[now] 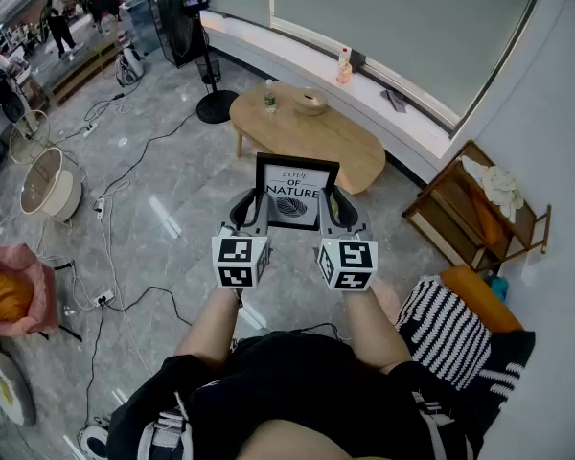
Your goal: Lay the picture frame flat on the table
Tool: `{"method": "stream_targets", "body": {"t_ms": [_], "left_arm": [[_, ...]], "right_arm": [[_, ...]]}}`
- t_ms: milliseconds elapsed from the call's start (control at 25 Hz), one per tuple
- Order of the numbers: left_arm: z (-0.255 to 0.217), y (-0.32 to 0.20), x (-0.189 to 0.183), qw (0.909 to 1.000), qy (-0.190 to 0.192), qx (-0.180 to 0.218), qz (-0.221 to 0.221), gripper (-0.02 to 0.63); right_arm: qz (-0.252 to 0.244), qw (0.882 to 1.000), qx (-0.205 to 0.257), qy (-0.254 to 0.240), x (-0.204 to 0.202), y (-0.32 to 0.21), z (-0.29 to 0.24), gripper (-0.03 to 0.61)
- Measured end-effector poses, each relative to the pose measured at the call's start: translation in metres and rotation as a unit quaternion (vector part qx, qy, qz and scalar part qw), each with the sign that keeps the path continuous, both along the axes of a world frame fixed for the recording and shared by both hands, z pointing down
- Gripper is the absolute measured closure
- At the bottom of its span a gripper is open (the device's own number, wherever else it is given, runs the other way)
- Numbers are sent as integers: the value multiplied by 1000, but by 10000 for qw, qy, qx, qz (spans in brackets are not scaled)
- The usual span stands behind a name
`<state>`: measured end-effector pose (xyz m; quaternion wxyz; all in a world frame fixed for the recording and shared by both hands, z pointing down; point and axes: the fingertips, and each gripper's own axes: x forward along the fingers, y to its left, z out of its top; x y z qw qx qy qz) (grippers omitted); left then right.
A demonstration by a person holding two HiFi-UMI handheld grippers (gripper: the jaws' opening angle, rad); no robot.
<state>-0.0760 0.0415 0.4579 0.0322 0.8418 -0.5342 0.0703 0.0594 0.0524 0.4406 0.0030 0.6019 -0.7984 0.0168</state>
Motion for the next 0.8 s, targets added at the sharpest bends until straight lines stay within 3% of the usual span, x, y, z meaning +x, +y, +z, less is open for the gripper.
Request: {"method": "stream_targets", "body": {"t_ms": [480, 800], "left_arm": [[-25, 35, -12, 9998, -16, 115, -136, 531], [-26, 58, -69, 9995, 82, 184, -227, 531]], "right_arm": [[-123, 9998, 100, -143, -11, 31, -21, 483], [-238, 9995, 173, -94, -67, 52, -24, 483]]}}
